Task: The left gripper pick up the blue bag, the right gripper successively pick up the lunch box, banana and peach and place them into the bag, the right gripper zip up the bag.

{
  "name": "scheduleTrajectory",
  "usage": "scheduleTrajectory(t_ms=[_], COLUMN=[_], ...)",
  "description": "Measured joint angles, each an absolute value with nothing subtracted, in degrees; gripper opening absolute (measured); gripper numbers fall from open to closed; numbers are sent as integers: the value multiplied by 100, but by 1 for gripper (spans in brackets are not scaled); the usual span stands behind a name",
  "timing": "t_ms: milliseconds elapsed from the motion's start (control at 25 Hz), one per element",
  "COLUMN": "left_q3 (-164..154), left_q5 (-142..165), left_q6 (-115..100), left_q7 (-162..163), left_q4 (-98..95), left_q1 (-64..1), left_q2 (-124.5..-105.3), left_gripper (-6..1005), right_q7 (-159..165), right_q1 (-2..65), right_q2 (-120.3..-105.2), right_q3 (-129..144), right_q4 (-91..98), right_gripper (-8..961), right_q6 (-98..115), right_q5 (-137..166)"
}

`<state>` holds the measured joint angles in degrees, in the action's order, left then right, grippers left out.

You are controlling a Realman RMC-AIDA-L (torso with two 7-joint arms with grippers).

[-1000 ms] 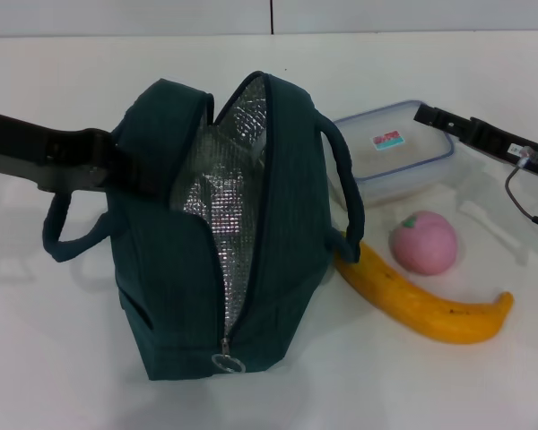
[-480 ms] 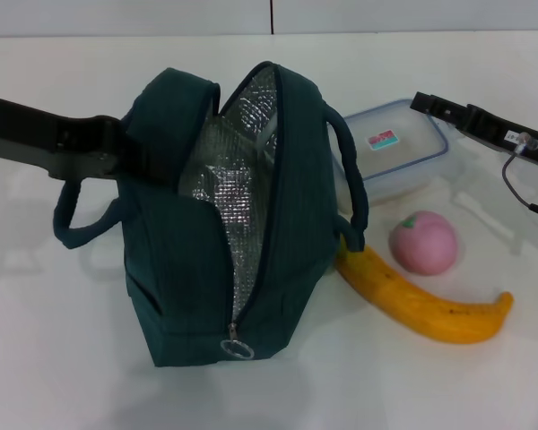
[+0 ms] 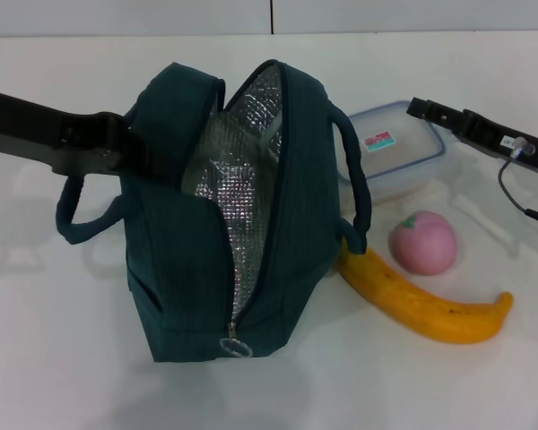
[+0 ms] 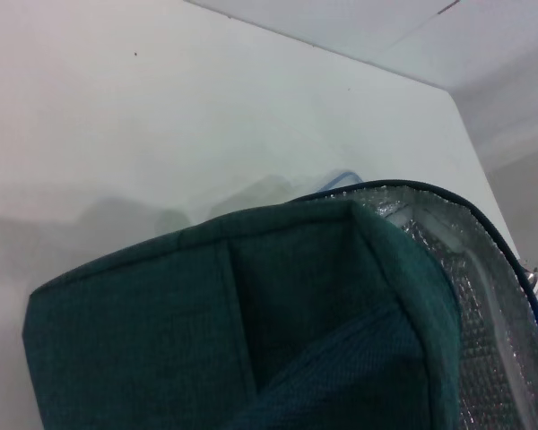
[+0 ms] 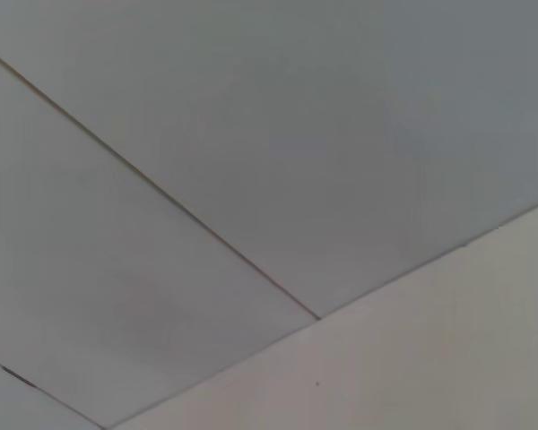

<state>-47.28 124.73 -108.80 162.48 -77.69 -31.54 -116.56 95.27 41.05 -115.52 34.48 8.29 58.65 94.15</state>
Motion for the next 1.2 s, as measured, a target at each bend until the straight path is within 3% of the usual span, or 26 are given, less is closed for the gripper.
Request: scheduleTrajectory(t_ms=[560,1200], left_q3=[-4740,-4754], left_q5=[12471,12478], left_q6=[-10880,-10880], left_q7=[16225,16120], left_q4=[-7770,-7769], left_q1=[-3150,-3148], left_q2=[-11660,-11657], left_gripper=[36,36], right_q7=[9584,9845], right_q1=[4105,4108], right_q2=[-11570,-11590], right_q3=[3493,3477], right_q4=[734,685], right_gripper=[806,555], right_q6=[6153,6613], right_q5=[9379,9130])
